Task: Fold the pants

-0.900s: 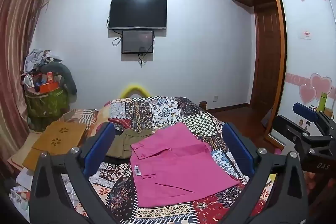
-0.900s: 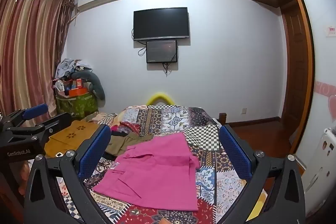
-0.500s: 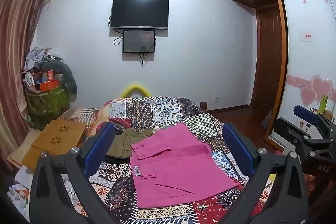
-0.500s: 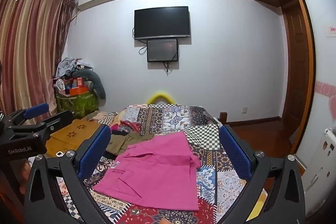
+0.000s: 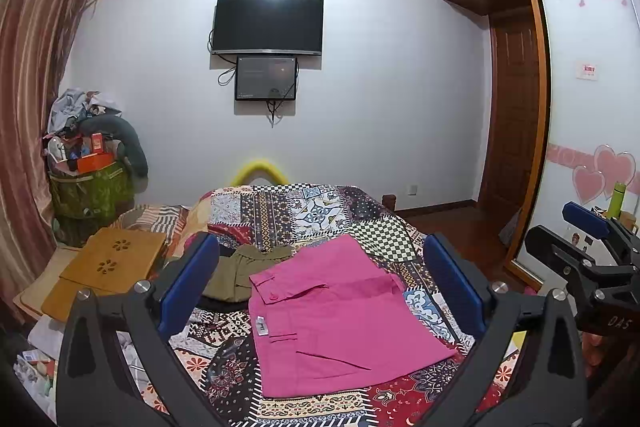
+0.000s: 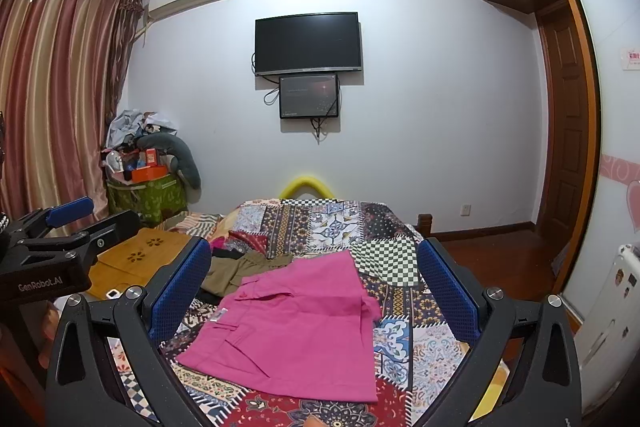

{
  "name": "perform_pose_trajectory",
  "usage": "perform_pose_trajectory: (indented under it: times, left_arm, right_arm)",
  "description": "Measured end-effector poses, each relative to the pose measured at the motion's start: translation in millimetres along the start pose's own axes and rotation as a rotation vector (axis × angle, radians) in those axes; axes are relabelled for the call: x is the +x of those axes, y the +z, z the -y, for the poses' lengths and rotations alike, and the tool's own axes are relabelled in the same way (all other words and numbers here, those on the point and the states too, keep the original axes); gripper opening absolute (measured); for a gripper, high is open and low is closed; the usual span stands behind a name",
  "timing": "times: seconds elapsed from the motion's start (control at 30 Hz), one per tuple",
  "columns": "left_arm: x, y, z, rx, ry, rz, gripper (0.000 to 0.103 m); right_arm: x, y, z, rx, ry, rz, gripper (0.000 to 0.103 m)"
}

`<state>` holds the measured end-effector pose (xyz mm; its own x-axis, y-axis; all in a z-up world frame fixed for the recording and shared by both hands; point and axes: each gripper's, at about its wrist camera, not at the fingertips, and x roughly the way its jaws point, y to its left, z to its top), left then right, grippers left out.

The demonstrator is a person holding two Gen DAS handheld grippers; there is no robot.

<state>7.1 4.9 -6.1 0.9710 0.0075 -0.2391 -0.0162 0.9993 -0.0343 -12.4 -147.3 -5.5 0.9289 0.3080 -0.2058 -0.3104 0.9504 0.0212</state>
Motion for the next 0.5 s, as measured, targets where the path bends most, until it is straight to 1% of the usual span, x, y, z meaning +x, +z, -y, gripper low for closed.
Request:
perform_pose_trajectory:
  times: [0.5]
  left_arm:
    - [-0.1, 2.3, 0.0, 0.004, 0.001, -0.004, 0.103]
  right_arm:
    - [-0.5, 1.7, 1.3, 0.002, 0.001, 0.001, 0.102]
